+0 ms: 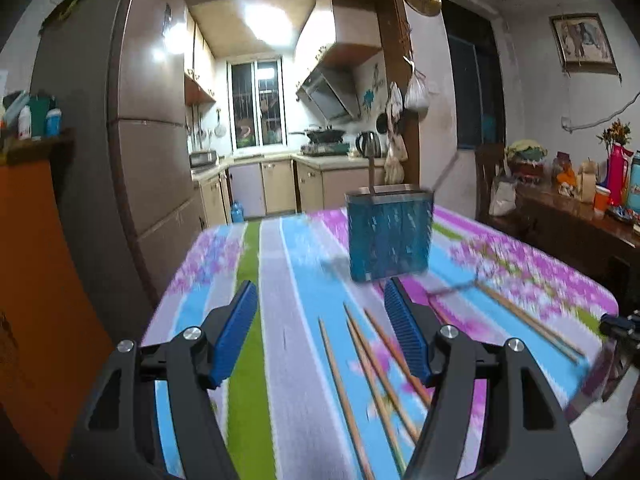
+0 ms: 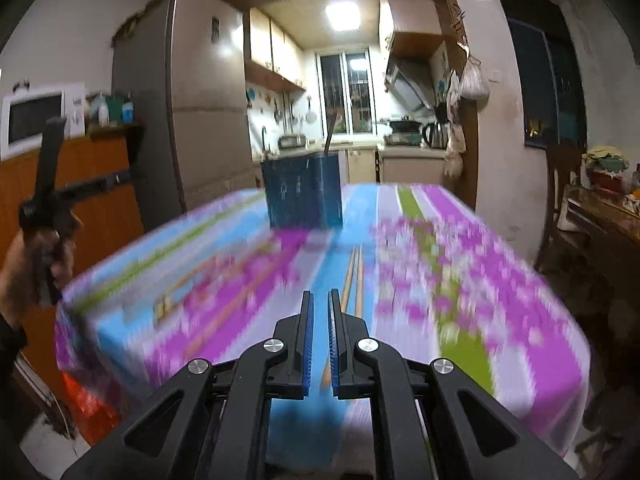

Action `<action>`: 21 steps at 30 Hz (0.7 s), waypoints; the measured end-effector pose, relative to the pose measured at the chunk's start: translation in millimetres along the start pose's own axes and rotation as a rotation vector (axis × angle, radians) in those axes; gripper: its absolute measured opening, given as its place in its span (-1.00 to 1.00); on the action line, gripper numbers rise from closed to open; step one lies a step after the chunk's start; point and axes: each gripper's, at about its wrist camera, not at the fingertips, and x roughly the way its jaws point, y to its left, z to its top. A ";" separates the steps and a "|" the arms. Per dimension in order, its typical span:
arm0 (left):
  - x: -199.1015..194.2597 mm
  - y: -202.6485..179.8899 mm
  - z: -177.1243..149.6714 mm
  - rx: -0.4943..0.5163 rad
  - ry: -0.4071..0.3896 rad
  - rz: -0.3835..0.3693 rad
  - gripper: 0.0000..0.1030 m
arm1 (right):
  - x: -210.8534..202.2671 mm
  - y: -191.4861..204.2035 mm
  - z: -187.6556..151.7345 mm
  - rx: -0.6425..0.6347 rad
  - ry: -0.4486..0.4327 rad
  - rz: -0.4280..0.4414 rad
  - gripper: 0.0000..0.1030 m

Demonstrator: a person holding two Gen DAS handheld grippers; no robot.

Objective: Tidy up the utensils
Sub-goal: 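Return both grippers to the table and grasp one more chopstick each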

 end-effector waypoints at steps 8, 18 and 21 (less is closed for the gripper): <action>0.7 -10.5 -30.5 0.005 0.060 -0.031 0.23 | 24.5 9.3 -24.7 -0.039 0.043 -0.043 -0.84; 2.6 -17.6 -48.6 0.006 0.079 -0.060 0.23 | 32.5 0.6 -26.9 -0.028 0.060 -0.071 -0.59; 3.7 -19.3 -52.1 0.004 0.082 -0.068 0.23 | 34.9 -1.2 -24.0 -0.018 0.057 -0.080 -0.59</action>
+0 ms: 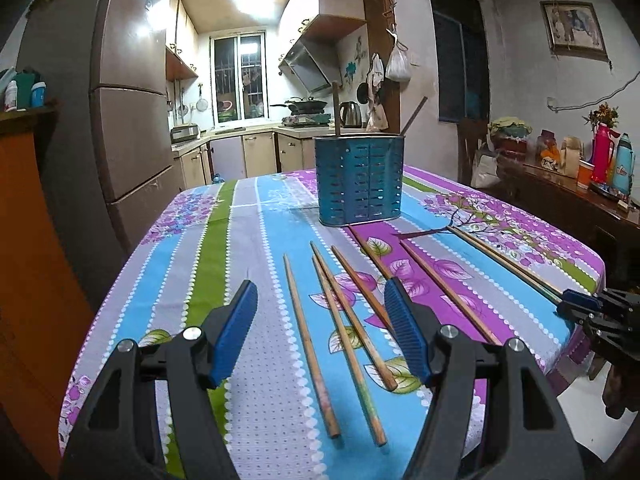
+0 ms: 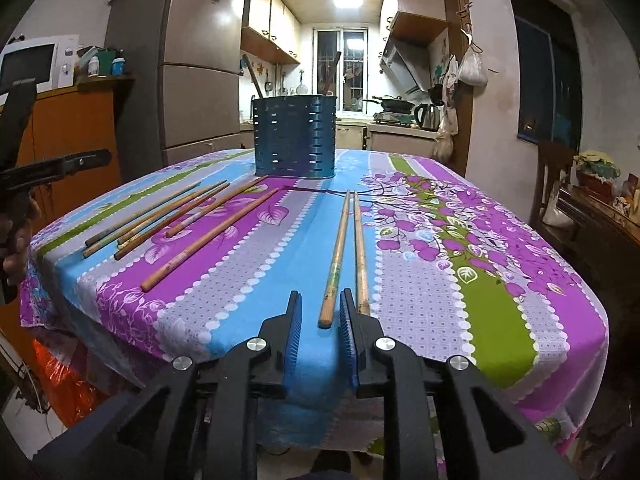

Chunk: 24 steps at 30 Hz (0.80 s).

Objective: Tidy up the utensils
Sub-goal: 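Return both grippers to the table and grasp one more chopstick each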

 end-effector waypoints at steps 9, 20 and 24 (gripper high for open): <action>-19.3 8.9 -33.1 -0.025 -0.029 0.041 0.23 | 8.2 4.5 -1.1 0.002 -0.013 0.008 -0.67; -41.1 -18.1 -75.9 0.033 0.007 -0.063 -0.51 | 6.3 4.1 -3.9 0.003 -0.025 0.008 -0.68; -30.1 -35.7 -79.6 0.074 0.020 -0.051 -0.60 | 6.2 4.3 -3.7 0.006 -0.021 0.008 -0.68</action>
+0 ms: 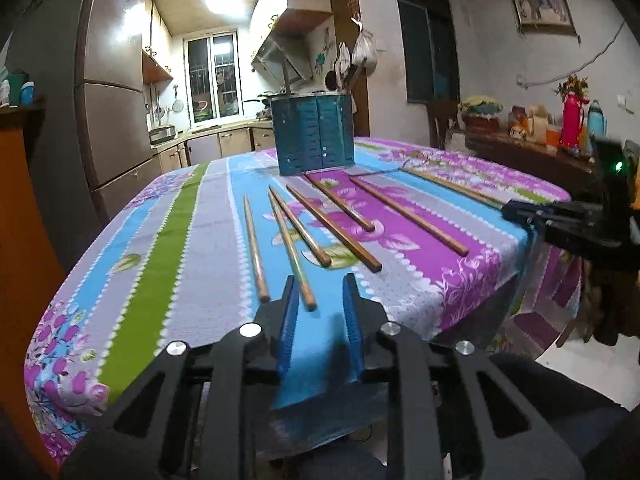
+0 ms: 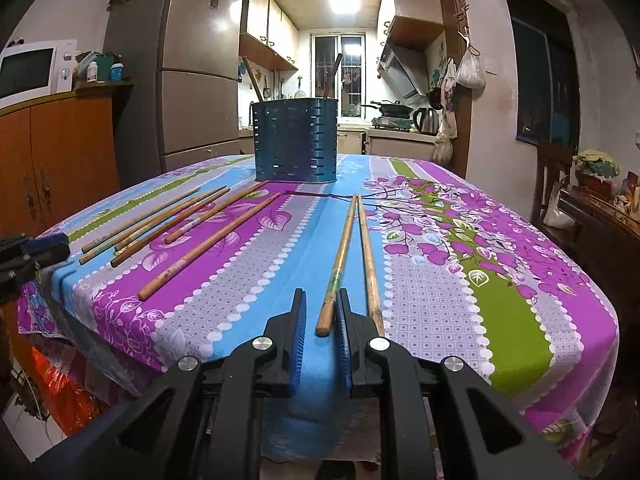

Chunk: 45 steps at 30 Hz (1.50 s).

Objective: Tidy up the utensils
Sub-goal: 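Return both grippers to the table and grasp one more chopstick each, then carry the held chopsticks with both grippers above the blue holder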

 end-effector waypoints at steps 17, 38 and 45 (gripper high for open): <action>22.7 -2.4 -6.5 -0.049 -0.041 0.036 -0.60 | -1.1 0.0 -4.1 0.002 -0.027 -0.002 -0.68; 20.6 -1.2 -12.3 -0.095 -0.106 0.108 -0.89 | -6.7 -0.9 -9.1 0.040 -0.058 -0.021 -0.81; 1.6 -0.7 0.2 -0.088 -0.144 0.119 -0.91 | -26.9 0.7 6.6 0.009 -0.086 -0.043 -0.84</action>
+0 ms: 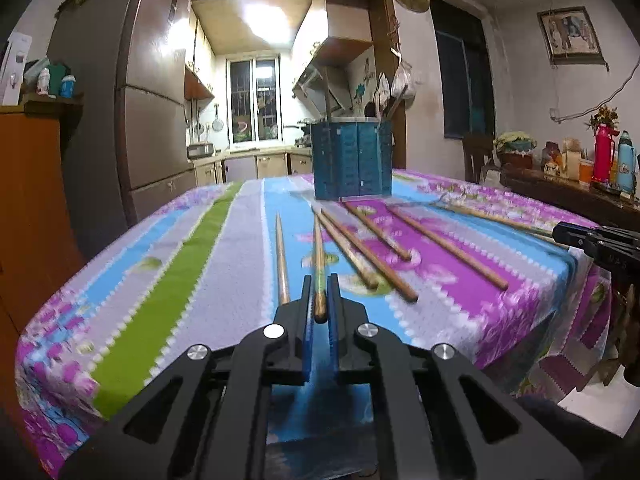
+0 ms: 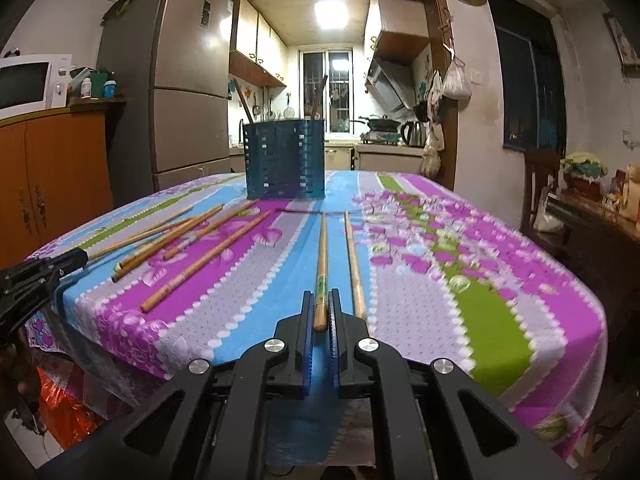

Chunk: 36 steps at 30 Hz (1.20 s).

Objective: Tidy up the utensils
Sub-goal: 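Carry the held chopsticks with both grippers above the blue holder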

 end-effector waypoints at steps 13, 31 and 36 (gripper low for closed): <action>-21.2 4.4 105.7 0.043 -0.222 -0.050 -0.91 | -49.6 -4.9 89.0 -0.102 -0.187 0.017 -0.85; 49.2 6.4 179.3 0.004 -0.183 -0.126 -0.91 | 13.8 -32.6 199.9 -0.057 -0.113 0.161 -0.85; 57.1 11.3 191.4 -0.009 -0.184 -0.127 -0.91 | 32.9 -33.7 219.9 -0.027 -0.071 0.191 -0.85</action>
